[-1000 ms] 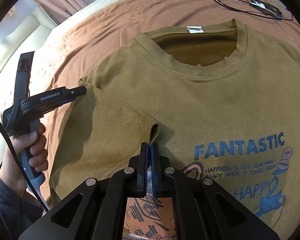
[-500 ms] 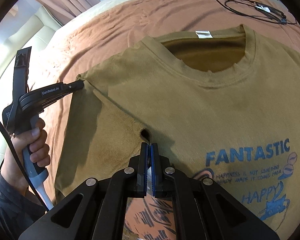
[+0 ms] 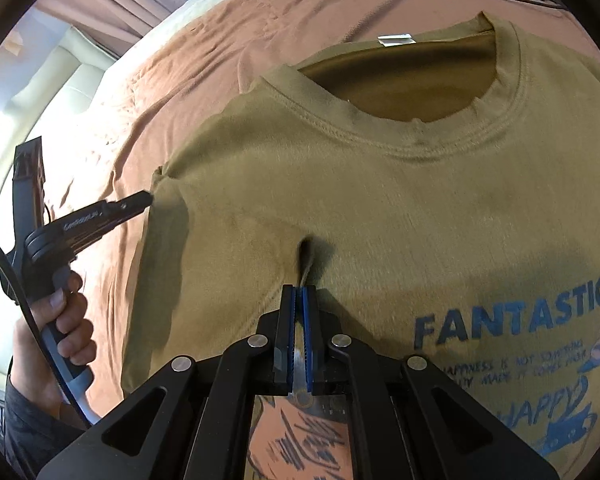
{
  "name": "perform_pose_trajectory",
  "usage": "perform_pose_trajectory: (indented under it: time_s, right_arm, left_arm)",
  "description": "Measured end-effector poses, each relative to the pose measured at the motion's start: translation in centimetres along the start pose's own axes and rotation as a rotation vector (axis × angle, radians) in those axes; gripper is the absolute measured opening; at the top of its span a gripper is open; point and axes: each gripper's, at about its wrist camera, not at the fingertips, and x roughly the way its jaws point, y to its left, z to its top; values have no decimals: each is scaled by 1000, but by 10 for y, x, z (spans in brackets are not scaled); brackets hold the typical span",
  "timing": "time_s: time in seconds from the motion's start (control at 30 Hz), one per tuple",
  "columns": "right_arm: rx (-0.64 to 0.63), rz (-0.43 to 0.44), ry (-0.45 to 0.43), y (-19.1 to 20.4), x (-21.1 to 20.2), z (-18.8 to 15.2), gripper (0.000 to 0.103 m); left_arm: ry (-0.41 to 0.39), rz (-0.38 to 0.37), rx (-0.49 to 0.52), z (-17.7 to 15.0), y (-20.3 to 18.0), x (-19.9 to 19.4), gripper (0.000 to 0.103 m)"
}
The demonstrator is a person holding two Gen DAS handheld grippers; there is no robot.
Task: Fold small clothes
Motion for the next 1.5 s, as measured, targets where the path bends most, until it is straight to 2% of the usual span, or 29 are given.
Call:
perform_pose_trajectory:
  time_s: [0.13,0.17,0.2,0.27,0.5,0.67,0.9,0.97,1.07,1.23,1.33,1.5]
  right_arm:
    - [7,-2,11,-1,-10,-5,5]
    - [7,-3,10,0,-12,-6,16]
    - [3,-9,5,3,-17,-7,33]
    - [-7,-14,-17,11,-24,-10,50]
    - [-37,17,-27,36,-41,-24,51]
    - [-79,5,-12,50,-44,-42,50]
    - [-85,67,37,70,-31,-59,28]
    - [-79,81,50,73,-25,-63,25]
    - [-62,77,68,71,-10,-66,24]
    - [-58,41,125,71,8,-76,24]
    - [-60,27,122,75,-3,-76,24]
    - [-78,-2,63,86,-45,-77,24]
  left_arm:
    - [23,-5,9,-17,2,-14,21]
    - [28,-7,10,-22,3,-18,24]
    - [34,-10,10,-28,4,-22,27]
    - [30,-11,22,-40,4,-32,44]
    - [44,-33,39,-75,2,-55,45]
    - [63,-44,50,-100,-1,-65,45]
    - [93,-46,63,-126,-5,-66,45]
    - [99,-39,64,-129,-4,-64,45]
    - [131,-8,64,-137,0,-56,45]
    - [131,-43,4,-148,8,-64,46]
    - [136,-25,6,-155,8,-72,46]
    - [114,-27,-18,-169,9,-102,46]
